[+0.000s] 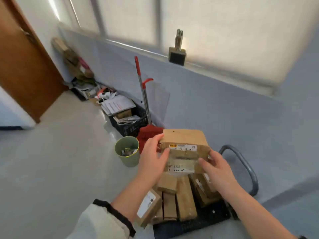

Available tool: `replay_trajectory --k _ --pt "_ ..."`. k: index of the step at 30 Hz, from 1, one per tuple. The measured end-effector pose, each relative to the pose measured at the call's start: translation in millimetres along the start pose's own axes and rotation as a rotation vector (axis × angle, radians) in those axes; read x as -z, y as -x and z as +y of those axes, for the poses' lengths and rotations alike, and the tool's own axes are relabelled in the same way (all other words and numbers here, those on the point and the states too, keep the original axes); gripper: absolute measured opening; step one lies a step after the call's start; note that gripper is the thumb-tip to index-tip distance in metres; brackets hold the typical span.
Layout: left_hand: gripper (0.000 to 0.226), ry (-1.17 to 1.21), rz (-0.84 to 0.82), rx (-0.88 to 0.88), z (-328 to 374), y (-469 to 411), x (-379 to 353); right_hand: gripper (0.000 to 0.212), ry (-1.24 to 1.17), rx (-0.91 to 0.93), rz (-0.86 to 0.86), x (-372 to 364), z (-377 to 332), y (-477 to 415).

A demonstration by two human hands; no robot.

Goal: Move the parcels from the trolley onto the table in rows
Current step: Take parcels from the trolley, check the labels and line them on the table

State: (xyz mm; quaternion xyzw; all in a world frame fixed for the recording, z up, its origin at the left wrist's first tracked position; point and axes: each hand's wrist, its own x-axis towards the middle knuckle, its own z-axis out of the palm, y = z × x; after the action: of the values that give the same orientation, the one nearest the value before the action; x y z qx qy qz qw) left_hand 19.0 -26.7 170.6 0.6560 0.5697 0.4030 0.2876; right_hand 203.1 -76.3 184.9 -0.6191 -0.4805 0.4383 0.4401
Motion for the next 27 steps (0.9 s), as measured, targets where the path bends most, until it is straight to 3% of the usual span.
replay_trajectory --k 10,15,22,24,27 --pt "0.029 0.303 0.229 0.006 133 -42 65 0.031 -0.141 0.253 0.076 34 -144 -3" --pt "0.017 0.369 0.210 -0.068 157 -39 75 0.030 -0.128 0.282 0.072 45 -168 3" --pt "0.023 0.336 0.195 -0.146 178 -36 85 0.021 -0.120 0.253 0.092 47 -170 0" --pt "0.022 0.251 0.170 -0.213 187 -36 87 0.022 -0.242 0.213 0.072 48 -167 -4" --pt "0.044 0.051 0.056 -0.355 208 -36 88 0.023 -0.635 0.096 -0.041 54 -156 -12"
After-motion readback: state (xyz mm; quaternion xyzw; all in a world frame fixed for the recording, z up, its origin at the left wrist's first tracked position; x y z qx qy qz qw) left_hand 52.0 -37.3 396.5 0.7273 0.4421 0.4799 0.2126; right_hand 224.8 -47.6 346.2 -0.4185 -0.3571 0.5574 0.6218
